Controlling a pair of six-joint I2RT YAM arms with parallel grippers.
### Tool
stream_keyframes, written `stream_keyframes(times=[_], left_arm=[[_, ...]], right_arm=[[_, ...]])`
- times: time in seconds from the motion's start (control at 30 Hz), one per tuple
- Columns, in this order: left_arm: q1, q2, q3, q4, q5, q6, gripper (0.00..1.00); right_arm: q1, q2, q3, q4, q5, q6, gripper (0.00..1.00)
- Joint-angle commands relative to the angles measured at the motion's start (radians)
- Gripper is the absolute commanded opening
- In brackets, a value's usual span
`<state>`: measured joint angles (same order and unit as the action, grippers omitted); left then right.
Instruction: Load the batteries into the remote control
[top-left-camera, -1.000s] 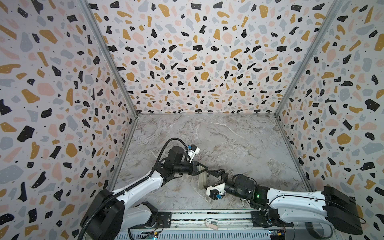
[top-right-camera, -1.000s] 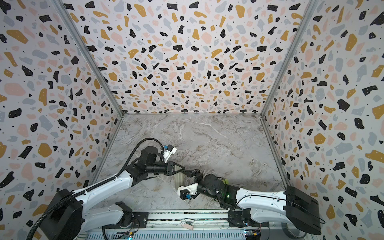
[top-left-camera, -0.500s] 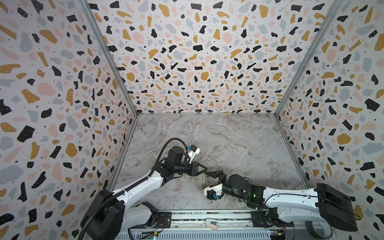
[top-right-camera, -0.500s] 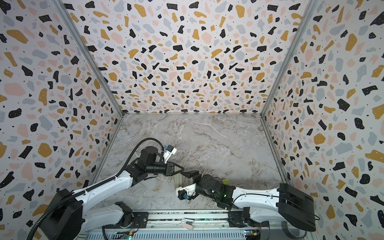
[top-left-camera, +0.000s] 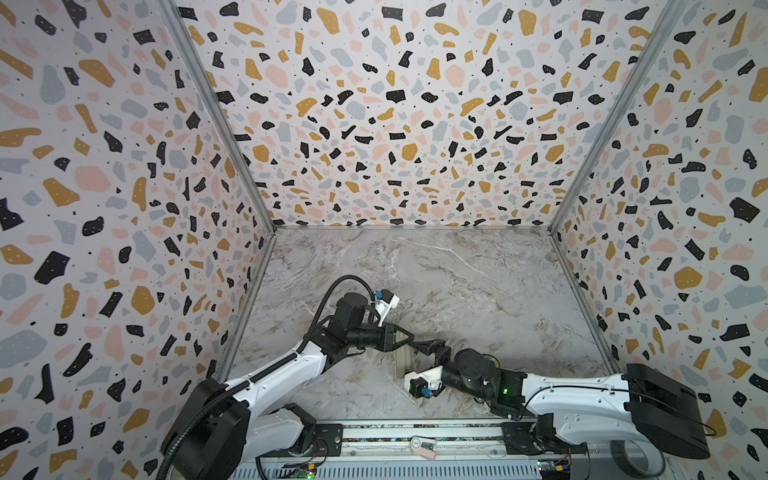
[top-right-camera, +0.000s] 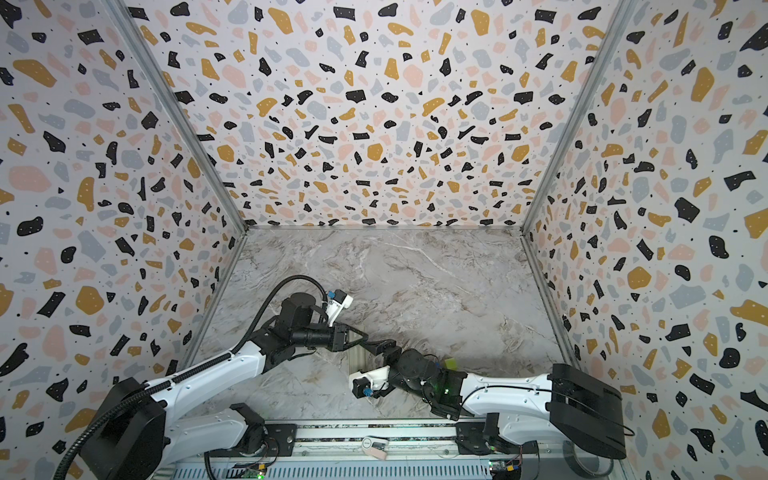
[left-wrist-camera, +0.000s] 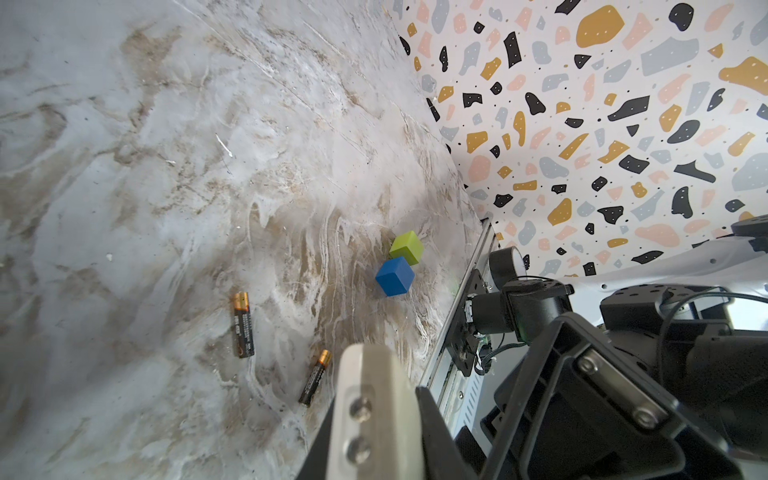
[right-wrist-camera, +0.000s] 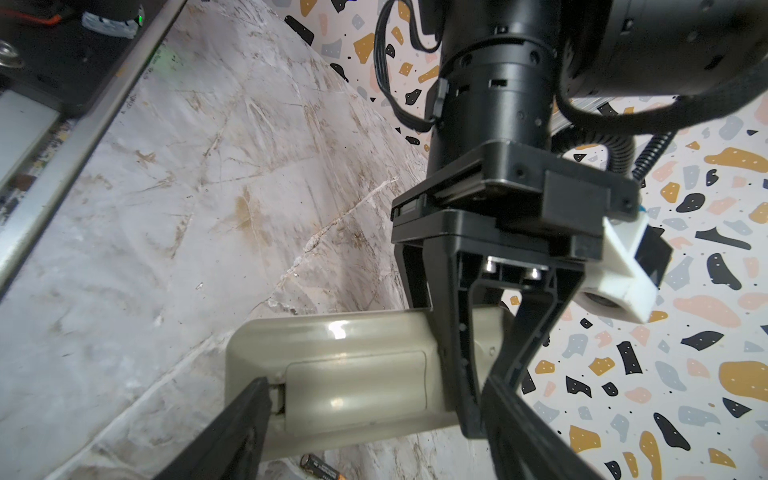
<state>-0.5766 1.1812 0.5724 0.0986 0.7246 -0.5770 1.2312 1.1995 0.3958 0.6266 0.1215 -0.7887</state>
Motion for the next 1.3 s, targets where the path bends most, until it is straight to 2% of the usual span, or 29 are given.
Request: stream_keyframes(times=[0.0,0.17,0.67,0.83,1.03,1.27], left_arm=[[-0.003,-0.006,-0.011,0.035,0.062,-0.023,0.0],[-0.003,0.007,-0.008,0.0,0.032,0.0,0.0],[-0.003,0.029,0.0,-0.03,-0.011,0.02,0.0],[-0.003,0.029,0.002,-0.033,-0.018,0.018,0.0],[-0.002,0.029,0.003,-0.033,-0.007,0.019,0.0],[-0.002,0.022,-0.004,-0.024,0.009,0.011,0.0]], right_arm=[[0.008,0.02,0.027,0.032,0.106,-0.032,0.81],[0.027,0.018,0.004,0.11,0.194,-0.062,0.79],[0.028,-0.035,-0.021,0.169,0.244,-0.051,0.77],[0.034,-0.063,-0.031,0.131,0.182,-0.039,0.78],[0.039,-0.1,-0.026,0.022,0.013,0.023,0.82],[0.04,-0.038,-0.006,0.007,0.007,0.027,0.89]])
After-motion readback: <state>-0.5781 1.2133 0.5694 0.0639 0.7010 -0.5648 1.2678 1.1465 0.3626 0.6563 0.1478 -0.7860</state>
